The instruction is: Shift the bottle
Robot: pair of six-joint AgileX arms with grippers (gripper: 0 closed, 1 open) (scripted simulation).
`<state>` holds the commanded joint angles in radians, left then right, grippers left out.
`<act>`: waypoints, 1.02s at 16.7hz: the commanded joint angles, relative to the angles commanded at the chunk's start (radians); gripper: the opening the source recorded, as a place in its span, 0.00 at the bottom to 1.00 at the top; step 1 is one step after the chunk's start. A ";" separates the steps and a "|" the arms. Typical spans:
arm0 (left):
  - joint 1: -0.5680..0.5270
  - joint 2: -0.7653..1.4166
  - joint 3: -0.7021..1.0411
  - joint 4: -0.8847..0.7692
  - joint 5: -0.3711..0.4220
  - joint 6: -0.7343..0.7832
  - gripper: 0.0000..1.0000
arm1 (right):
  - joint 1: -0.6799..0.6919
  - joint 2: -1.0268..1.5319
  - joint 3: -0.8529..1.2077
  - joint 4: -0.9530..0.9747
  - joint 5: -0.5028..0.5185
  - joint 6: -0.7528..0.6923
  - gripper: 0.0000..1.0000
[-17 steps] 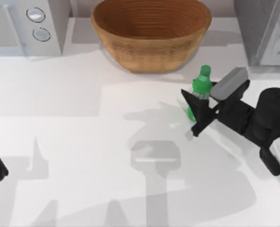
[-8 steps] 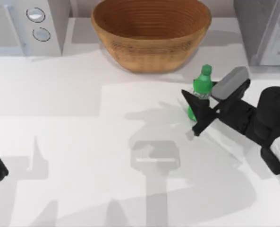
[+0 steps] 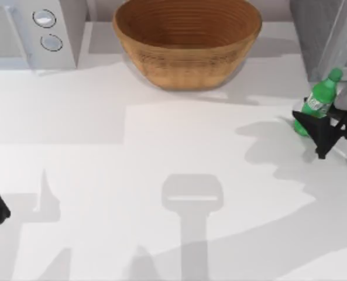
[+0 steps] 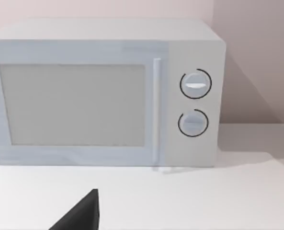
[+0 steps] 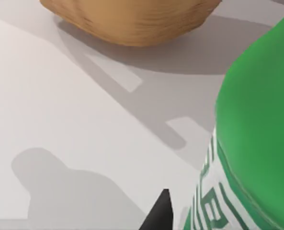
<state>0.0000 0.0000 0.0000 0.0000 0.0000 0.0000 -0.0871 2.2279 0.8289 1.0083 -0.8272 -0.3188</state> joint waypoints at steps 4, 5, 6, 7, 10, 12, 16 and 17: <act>0.000 0.000 0.000 0.000 0.000 0.000 1.00 | -0.277 -0.055 0.054 -0.348 -0.269 -0.208 0.00; 0.000 0.000 0.000 0.000 0.000 0.000 1.00 | -0.344 -0.073 0.067 -0.432 -0.332 -0.259 0.00; 0.000 0.000 0.000 0.000 0.000 0.000 1.00 | -0.407 -0.092 0.079 -0.508 -0.392 -0.308 0.00; 0.000 0.000 0.000 0.000 0.000 0.000 1.00 | -0.466 -0.111 0.091 -0.575 -0.447 -0.353 0.00; 0.000 0.000 0.000 0.000 0.000 0.000 1.00 | -0.597 -0.162 0.120 -0.710 -0.571 -0.461 0.00; 0.000 0.000 0.000 0.000 0.000 0.000 1.00 | -0.633 -0.179 0.129 -0.747 -0.606 -0.494 0.00; 0.000 0.000 0.000 0.000 0.000 0.000 1.00 | -0.632 -0.176 0.128 -0.750 -0.607 -0.494 0.00; 0.000 0.000 0.000 0.000 0.000 0.000 1.00 | -0.632 -0.175 0.128 -0.748 -0.607 -0.493 0.00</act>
<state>0.0000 0.0000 0.0000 0.0000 0.0000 0.0000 -0.7188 2.0528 0.9567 0.2602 -1.4341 -0.8113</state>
